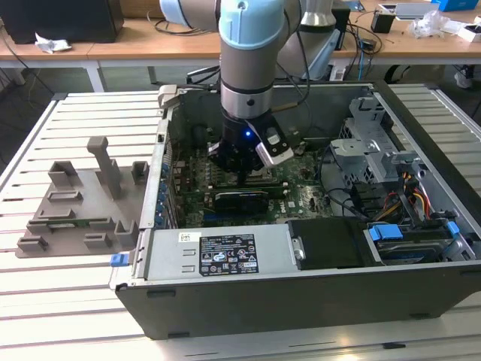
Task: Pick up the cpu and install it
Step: 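Install the second cpu locking lever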
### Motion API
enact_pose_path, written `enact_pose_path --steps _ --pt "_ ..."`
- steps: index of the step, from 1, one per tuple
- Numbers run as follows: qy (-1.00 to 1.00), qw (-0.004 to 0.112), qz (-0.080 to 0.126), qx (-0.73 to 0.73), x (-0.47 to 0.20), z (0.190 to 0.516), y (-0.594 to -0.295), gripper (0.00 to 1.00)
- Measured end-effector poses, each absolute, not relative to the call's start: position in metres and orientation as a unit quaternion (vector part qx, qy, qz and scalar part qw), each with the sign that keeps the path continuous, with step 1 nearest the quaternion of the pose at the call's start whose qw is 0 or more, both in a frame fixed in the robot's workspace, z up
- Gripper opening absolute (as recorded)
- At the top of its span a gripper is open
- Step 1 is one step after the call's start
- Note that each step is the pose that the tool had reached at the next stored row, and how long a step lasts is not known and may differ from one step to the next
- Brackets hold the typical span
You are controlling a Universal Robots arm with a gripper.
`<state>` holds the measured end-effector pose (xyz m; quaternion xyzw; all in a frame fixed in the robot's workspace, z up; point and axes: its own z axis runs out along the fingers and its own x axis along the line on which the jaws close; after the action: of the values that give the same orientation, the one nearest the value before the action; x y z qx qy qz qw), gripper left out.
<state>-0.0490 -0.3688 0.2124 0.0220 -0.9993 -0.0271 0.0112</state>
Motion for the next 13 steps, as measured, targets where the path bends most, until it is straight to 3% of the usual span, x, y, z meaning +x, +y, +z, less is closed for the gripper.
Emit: enact_pose_path --steps 13 --pt "-0.997 0.011 -0.062 0.035 -0.066 0.203 -0.371 0.11"
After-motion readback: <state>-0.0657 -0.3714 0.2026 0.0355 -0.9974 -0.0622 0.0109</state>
